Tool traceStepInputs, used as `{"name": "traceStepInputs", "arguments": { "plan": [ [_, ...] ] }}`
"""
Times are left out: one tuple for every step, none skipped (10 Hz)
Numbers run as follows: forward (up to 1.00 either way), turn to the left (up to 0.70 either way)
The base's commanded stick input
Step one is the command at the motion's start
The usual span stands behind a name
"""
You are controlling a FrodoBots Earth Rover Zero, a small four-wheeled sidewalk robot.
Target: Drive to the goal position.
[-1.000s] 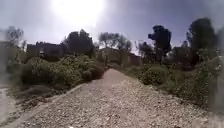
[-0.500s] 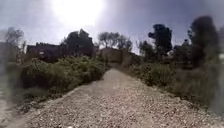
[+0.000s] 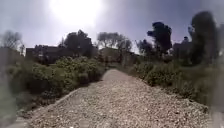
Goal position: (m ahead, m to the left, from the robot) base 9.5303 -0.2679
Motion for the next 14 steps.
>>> {"name": "traceStepInputs", "arguments": {
  "plan": [
    [0.70,0.00],
    [0.70,0.00],
    [0.70,0.00],
    [0.70,0.00],
    [0.70,0.00],
    [0.70,0.00],
    [0.70,0.00],
    [0.70,0.00],
    [0.70,0.00],
    [0.70,0.00],
    [0.70,0.00],
    [0.70,0.00],
    [0.70,0.00],
    [0.70,0.00]
  ]
}}
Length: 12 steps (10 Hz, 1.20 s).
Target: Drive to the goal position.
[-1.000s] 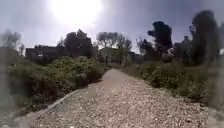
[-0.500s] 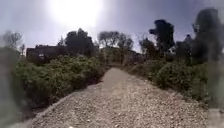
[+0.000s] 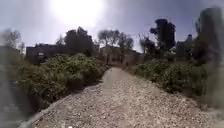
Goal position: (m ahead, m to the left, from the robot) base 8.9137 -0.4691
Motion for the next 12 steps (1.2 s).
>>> {"name": "traceStepInputs", "arguments": {
  "plan": [
    [0.70,0.00],
    [0.70,0.00],
    [0.70,0.00],
    [0.70,0.00],
    [0.70,0.00],
    [0.70,0.00],
    [0.70,0.00],
    [0.70,0.00],
    [0.70,0.00],
    [0.70,0.00],
    [0.70,0.00],
    [0.70,0.00]
  ]
}}
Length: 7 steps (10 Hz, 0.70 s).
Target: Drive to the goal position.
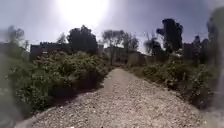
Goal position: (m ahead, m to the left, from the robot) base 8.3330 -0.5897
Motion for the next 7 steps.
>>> {"name": "traceStepInputs", "arguments": {
  "plan": [
    [0.70,-0.09],
    [0.70,-0.20],
    [0.70,-0.30],
    [0.70,-0.26],
    [0.70,-0.07],
    [0.70,0.00],
    [0.70,0.00]
  ]
}}
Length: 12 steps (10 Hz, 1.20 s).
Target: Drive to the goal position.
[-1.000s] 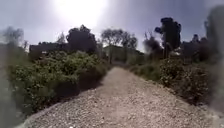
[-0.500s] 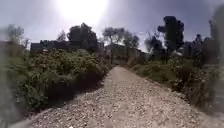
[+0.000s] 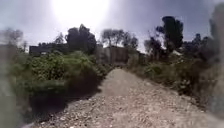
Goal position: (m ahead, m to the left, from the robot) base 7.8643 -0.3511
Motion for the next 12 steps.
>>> {"name": "traceStepInputs", "arguments": {
  "plan": [
    [0.70,0.00],
    [0.70,0.00],
    [0.70,0.00],
    [0.70,0.00],
    [0.70,0.00],
    [0.70,0.00],
    [0.70,0.00],
    [0.70,0.00],
    [0.70,0.00],
    [0.70,0.00],
    [0.70,-0.02],
    [0.70,-0.24]
  ]
}}
